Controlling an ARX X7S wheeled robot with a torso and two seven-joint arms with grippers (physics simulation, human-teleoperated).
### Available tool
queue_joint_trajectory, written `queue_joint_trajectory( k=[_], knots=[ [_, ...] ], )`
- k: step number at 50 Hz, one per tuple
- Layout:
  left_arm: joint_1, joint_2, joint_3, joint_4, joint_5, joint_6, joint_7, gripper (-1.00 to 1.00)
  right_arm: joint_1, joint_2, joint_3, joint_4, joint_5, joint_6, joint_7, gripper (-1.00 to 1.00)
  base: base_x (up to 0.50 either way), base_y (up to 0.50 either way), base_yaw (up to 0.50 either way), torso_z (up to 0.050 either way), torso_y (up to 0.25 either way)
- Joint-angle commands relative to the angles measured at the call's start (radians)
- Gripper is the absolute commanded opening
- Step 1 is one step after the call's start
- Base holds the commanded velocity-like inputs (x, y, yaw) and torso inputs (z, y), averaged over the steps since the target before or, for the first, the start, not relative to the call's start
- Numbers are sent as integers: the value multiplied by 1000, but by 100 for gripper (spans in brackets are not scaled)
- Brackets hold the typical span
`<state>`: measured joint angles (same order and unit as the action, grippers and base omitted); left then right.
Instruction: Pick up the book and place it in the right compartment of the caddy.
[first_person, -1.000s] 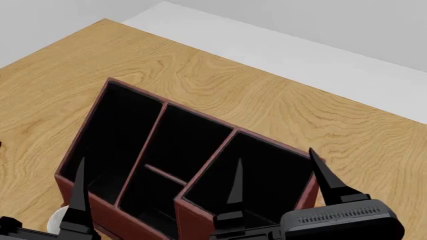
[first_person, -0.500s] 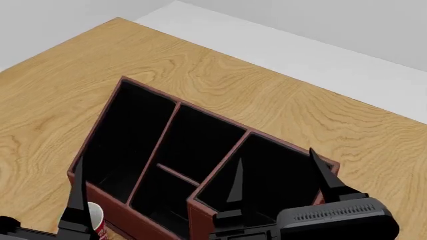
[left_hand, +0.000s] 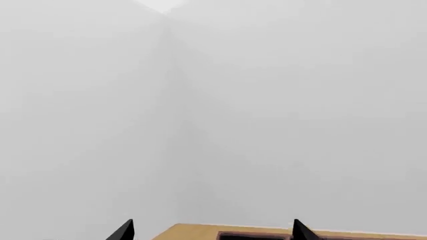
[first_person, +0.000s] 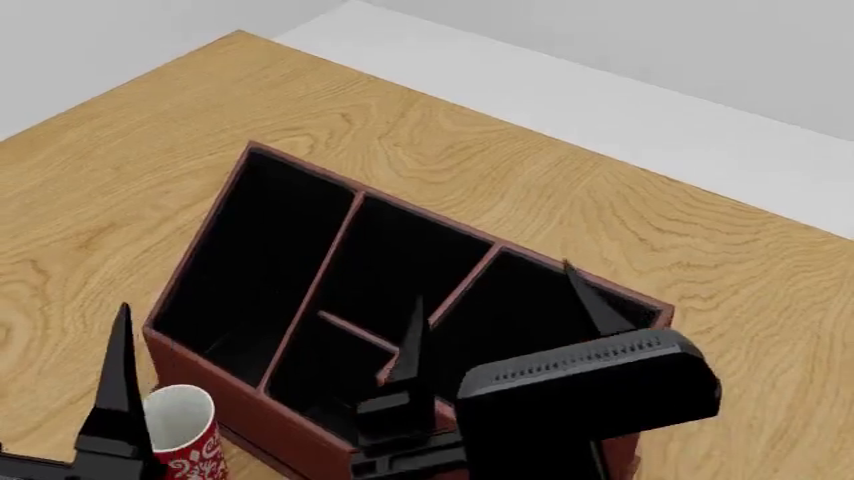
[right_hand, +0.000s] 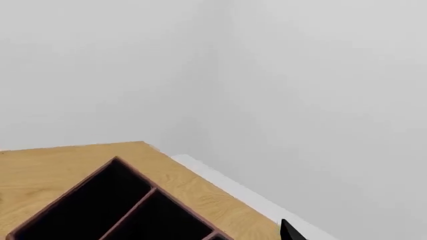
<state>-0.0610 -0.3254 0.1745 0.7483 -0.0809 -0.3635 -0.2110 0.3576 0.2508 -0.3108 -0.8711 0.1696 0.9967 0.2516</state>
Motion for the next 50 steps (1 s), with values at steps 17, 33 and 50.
queue_joint_trajectory(
  k=[17,33,50],
  knots=[
    [142,-84,-314,123,-95,-12,-43,100,853,91,-280,450,1882,257,1310,100,0,0,0,0,0],
    [167,-91,-344,143,-139,4,-29,100,884,92,-403,635,2029,153,1224,100,0,0,0,0,0],
    [168,-97,-340,139,-150,13,-25,100,691,94,-364,641,1824,157,998,100,0,0,0,0,0]
  ],
)
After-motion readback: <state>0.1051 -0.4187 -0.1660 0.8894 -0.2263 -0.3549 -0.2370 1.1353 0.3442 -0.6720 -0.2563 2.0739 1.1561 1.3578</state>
